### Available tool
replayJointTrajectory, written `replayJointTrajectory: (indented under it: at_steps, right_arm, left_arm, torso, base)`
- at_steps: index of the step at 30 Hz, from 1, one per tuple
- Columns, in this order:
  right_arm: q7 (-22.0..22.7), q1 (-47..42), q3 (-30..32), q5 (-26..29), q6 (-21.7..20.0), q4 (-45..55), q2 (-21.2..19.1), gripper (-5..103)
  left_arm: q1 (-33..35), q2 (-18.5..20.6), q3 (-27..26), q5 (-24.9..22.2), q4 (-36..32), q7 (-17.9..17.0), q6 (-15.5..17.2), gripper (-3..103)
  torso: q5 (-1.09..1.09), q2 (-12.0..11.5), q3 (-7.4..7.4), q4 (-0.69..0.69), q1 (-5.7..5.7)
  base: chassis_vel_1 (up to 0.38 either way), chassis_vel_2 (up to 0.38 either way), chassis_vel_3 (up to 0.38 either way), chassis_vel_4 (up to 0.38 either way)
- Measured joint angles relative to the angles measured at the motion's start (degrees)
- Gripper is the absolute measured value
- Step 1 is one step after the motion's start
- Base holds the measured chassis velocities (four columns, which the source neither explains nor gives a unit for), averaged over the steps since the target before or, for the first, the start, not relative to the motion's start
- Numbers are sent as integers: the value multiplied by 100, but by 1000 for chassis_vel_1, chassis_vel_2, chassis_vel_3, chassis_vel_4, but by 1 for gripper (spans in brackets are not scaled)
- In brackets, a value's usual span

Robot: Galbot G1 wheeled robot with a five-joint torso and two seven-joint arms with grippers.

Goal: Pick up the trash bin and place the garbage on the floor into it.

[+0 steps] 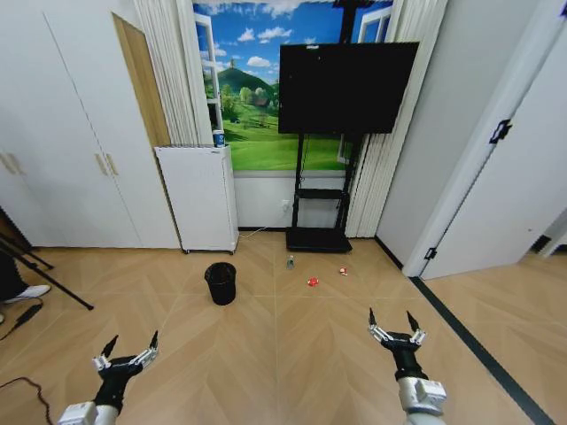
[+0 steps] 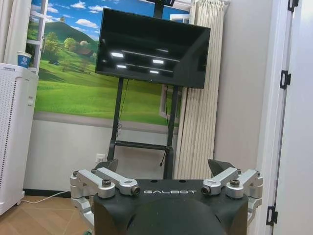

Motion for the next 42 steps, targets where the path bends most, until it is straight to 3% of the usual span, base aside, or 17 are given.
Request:
replayJointTrajectory:
  at_steps: [11,20,27,31,42]
  right_arm:
    - [-63,-48,-9,-23,14,4,20,100]
    - [-62,-93,9,-57,22,103,10,100]
    - [95,-60,-80,-198,-310,100,8,100]
    - [105,-45,-79,-196,-320,86,-4,100]
    - [122,-37,-90,-192,-307,-12,30,100]
  left_arm:
    - [-30,62,47,36,112,432,-220,100]
    - [33,25,59,76,92,310,-240,100]
    - [59,-12,55,87,73,282,-257,100]
    - [61,-14,74,101,64,284,-262,96]
    - [54,-33,75,115,85,285,-265,100]
  torso:
    - [0,0,0,0,0]
    - [-1,0,0,0,0]
    - [0,0,0,0,0]
    - [0,0,0,0,0]
    - [1,0,0,1,-1]
  base:
    - [0,0,0,0]
    - [0,0,0,0]
    - [0,0,0,0]
    - [0,0,0,0]
    - [-89,93,92,-78]
